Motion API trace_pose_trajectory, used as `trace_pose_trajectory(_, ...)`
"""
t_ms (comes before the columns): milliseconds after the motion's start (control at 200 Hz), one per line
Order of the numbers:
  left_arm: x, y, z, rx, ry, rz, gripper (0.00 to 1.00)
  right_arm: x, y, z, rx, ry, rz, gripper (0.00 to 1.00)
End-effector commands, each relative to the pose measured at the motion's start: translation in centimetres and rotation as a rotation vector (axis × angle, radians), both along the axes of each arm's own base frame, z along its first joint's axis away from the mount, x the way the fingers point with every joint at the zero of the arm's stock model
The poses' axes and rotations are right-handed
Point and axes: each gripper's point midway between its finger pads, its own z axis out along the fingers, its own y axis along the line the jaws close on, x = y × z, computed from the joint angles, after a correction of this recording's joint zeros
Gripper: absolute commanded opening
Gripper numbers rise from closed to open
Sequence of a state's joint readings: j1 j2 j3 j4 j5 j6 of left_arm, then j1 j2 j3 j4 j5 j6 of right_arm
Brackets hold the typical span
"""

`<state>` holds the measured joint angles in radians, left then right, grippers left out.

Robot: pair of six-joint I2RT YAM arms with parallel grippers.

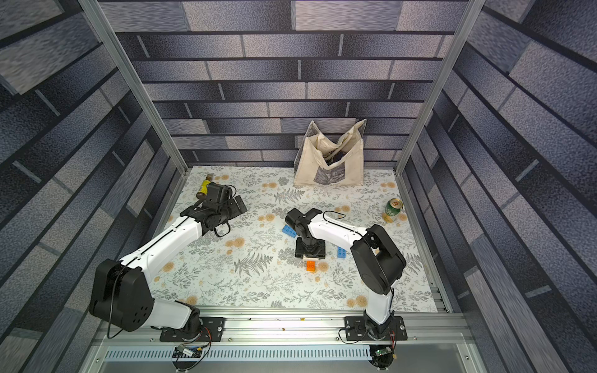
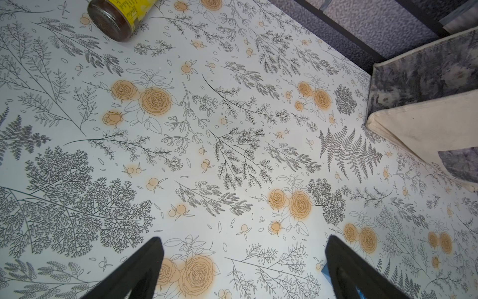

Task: Assemble a rectangle with lego
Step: Assemble the lego brick with the lego brick.

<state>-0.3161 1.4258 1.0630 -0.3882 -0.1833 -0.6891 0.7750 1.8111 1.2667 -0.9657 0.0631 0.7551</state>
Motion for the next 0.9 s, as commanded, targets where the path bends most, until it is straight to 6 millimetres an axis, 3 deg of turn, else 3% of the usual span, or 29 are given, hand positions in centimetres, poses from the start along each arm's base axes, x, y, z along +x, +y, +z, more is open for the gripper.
trace_pose_trajectory(0, 0.0, 0.0, 0.0, -0.009, 0.007, 0.004, 1.0, -1.0, -1.1, -1.4, -0.057, 0.037, 0.0, 0.17)
trace_pose_trajectory(897, 0.1, 0.4, 0.3, 0.008, 0.006, 0.009, 1.0, -3.7, -1.2, -6.1, -0.043, 0.229, 0.004, 0.13)
